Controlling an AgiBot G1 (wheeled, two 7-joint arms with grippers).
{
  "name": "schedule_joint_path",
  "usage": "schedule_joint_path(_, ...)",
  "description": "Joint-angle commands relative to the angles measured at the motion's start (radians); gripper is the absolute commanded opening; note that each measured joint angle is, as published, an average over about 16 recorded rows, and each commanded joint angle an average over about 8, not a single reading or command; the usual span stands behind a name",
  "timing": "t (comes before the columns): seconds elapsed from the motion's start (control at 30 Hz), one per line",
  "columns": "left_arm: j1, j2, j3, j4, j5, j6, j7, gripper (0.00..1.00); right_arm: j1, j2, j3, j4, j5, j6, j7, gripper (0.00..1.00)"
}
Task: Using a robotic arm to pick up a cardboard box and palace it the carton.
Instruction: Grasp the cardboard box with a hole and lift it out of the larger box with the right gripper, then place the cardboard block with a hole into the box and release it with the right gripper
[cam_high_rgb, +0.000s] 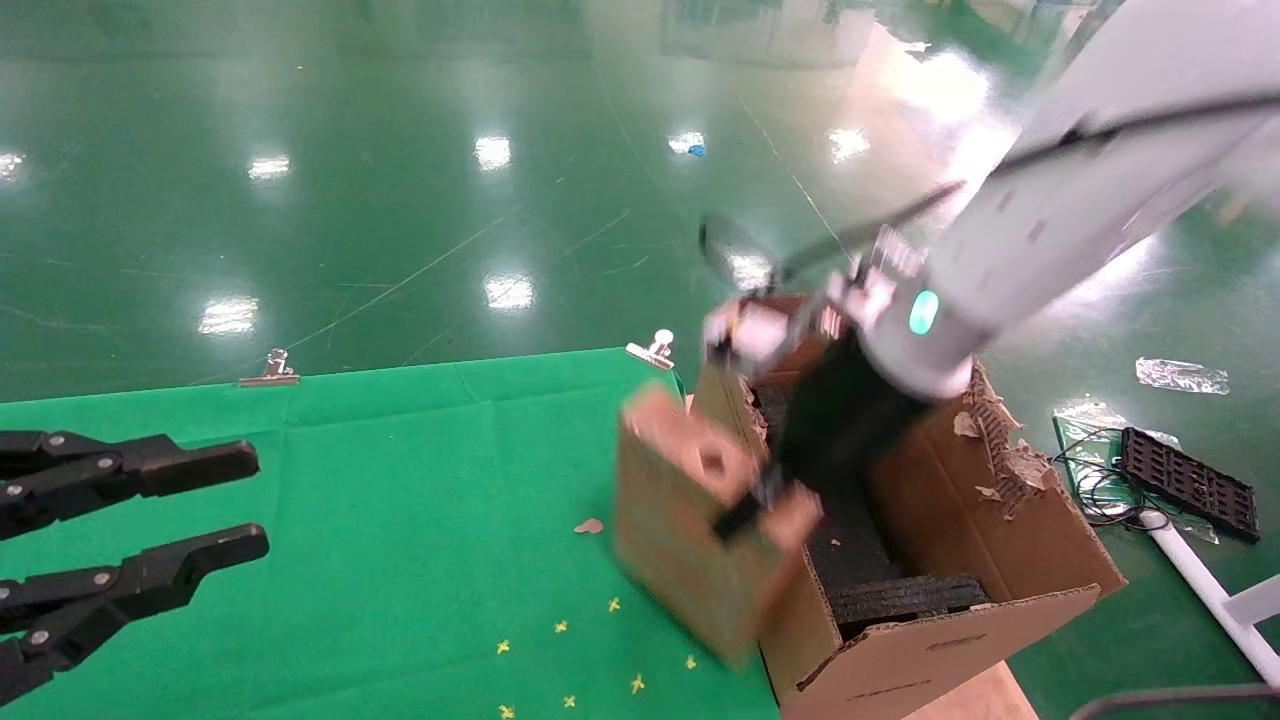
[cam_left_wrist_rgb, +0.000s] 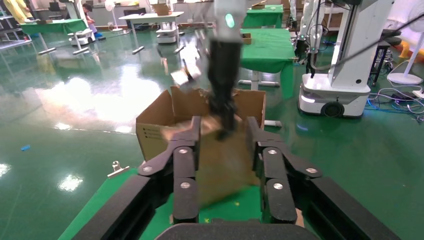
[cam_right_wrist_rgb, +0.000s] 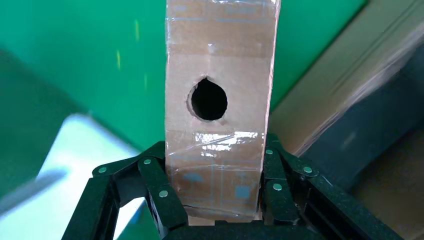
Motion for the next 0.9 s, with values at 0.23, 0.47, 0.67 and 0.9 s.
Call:
schedule_joint_path(0.23, 0.0, 0.0, 0.001, 0.0, 0.0, 0.0, 0.0, 0.0, 0.153, 0.086, 0.08, -0.059, -0.017, 0.043, -0.114, 0.0)
schedule_joint_path(0.47, 0.0, 0.0, 0.001, 0.0, -0.001, 0.0, 0.0, 0.0, 0.21, 0.142, 0.074, -0.193, -0.078, 0.02, -0.151, 0.0)
schedule_joint_path(0.67, 0.0, -0.001, 0.001, 0.0, -0.001, -0.001, 0.001, 0.2, 0.174, 0.179, 0.046, -0.312, -0.098, -0.006, -0.173, 0.0)
schedule_joint_path(0.9, 0.0, -0.001, 0.002, 0.0, -0.001, -0.001, 0.001, 1.0, 0.093, 0.192, 0.018, -0.451, -0.099, -0.013, -0.185, 0.0)
